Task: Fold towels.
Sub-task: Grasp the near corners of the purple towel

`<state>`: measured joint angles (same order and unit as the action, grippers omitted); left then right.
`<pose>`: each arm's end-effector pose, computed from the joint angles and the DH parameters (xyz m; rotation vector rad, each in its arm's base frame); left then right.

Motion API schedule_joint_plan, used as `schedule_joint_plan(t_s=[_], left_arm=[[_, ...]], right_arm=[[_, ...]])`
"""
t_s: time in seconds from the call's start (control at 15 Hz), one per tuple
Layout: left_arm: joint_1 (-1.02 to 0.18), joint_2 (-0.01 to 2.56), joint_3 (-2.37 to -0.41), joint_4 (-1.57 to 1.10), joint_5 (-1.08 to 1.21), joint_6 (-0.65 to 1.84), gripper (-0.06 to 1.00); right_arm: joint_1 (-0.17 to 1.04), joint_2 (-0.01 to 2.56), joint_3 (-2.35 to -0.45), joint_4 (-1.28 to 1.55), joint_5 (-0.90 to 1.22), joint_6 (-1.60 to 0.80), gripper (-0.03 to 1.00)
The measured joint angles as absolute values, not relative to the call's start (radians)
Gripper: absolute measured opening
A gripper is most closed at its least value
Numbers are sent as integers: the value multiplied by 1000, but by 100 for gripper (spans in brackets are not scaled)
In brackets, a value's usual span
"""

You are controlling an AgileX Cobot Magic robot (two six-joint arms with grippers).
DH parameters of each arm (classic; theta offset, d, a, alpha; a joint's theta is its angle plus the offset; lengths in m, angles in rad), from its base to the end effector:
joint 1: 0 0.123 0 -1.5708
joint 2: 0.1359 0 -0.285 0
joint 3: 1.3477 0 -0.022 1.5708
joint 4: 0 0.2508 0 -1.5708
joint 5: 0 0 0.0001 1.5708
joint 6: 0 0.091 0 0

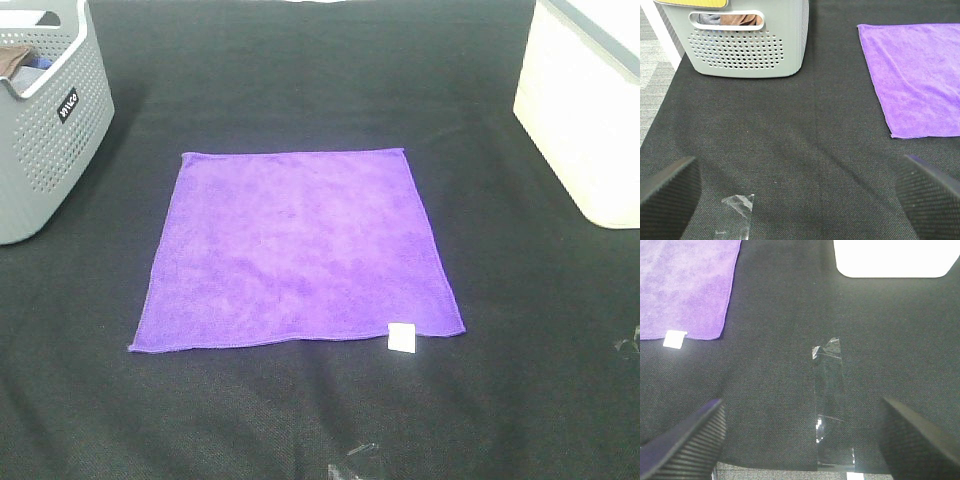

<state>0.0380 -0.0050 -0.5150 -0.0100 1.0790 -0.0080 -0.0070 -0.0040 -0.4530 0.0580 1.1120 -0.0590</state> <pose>-0.0081 -0.0011 0.2799 -0.0463 2.0420 0.0068 -0.0027 0.0048 0.2602 -0.0586 2.1364 0.0319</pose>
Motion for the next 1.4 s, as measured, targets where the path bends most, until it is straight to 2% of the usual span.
schedule_joint_plan(t_s=[0.13, 0.27, 1.4], left_arm=[[38, -5, -515, -10, 1079, -8, 99], [38, -5, -515, -10, 1079, -8, 99], [38, -5, -515, -10, 1079, -8, 99]], right_arm=[[-7, -4, -453, 58, 1112, -59, 91], [-7, -4, -453, 58, 1112, -59, 95], [-7, -4, -453, 58, 1112, -59, 96]])
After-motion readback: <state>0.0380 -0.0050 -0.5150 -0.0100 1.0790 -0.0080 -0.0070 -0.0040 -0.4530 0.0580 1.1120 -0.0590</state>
